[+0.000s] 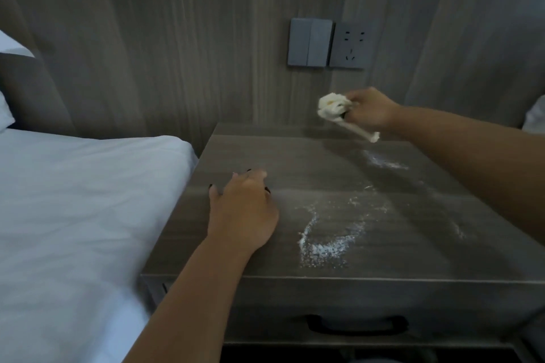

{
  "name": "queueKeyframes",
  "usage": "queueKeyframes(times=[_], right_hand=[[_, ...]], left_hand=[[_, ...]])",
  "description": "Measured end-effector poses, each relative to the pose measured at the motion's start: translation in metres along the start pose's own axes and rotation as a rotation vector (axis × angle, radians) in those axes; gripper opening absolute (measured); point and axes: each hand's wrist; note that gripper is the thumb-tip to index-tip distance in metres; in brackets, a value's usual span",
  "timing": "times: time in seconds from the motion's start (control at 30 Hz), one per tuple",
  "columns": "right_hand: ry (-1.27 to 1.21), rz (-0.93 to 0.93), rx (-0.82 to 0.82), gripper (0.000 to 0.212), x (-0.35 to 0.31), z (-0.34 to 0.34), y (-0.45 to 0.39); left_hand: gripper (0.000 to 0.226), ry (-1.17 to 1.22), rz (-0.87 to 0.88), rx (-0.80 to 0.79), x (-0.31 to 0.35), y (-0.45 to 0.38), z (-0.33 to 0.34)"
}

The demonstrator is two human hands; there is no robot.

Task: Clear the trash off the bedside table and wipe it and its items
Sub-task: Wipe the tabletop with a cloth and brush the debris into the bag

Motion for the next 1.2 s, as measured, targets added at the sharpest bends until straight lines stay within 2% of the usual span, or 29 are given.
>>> queueKeyframes(times=[0.03, 0.13, 0.23, 0.4, 0.47, 0.53, 0.63, 0.73, 0.8, 0.87, 0.97, 1.0, 1.1, 1.2], right_hand=[[0.058, 0.078, 0.024, 0.013, 0.02, -0.015, -0.002], [0.07, 0.31, 0.101, 0.022, 0.078, -0.038, -0.004], [0.018, 0.393, 0.144, 0.028, 0.111, -0.032, -0.004], [-0.251, 0.291, 0.135, 0.017, 0.12, 0.002, -0.017], [-0.309, 0.229, 0.09, 0.022, 0.114, 0.015, -0.025], [-0.269, 0.144, 0.02, 0.027, 0.107, 0.026, -0.032], [-0.203, 0.092, -0.026, 0.015, 0.091, 0.039, -0.028], [-0.223, 0.006, -0.083, 0.029, 0.072, 0.047, -0.004], [-0.211, -0.043, -0.127, 0.017, 0.061, 0.054, 0.011], [-0.172, -0.084, -0.208, 0.013, 0.051, 0.054, 0.023], [-0.178, -0.051, -0.378, 0.019, 0.034, 0.044, 0.031], [-0.199, -0.034, -0.375, 0.022, 0.029, 0.039, 0.029], [-0.231, -0.009, -0.161, 0.032, 0.021, 0.032, 0.0], [-0.071, 0.023, -0.095, 0.026, 0.022, 0.043, -0.044]], left_hand=[[0.044, 0.067, 0.02, 0.022, 0.003, -0.001, 0.002], [0.039, 0.215, 0.051, 0.064, 0.01, -0.005, 0.006], [0.035, 0.297, 0.043, 0.054, 0.013, -0.01, 0.008], [0.031, 0.335, 0.029, 0.057, 0.015, -0.015, 0.009], [0.03, 0.348, 0.015, 0.071, 0.016, -0.015, 0.009], [0.03, 0.346, -0.002, 0.088, 0.017, -0.015, 0.008], [0.029, 0.331, -0.008, 0.076, 0.019, -0.013, 0.006], [0.026, 0.329, -0.028, 0.074, 0.019, -0.013, 0.006], [0.024, 0.37, -0.076, 0.112, 0.017, -0.013, 0.005], [0.022, 0.443, -0.144, 0.147, 0.014, -0.013, 0.003], [0.022, 0.551, -0.221, 0.17, 0.01, -0.011, 0.0], [0.021, 0.568, -0.223, 0.176, 0.009, -0.012, 0.0], [0.02, 0.579, -0.192, 0.197, 0.006, -0.013, 0.003], [0.019, 0.593, -0.186, 0.193, 0.0, -0.016, 0.004]])
Point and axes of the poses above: each hand's wrist, its own y-axis away from the middle knuckle, its own z-axis out of the palm, x = y × z, and after that the axes turned 13 degrees about -y, right-handed
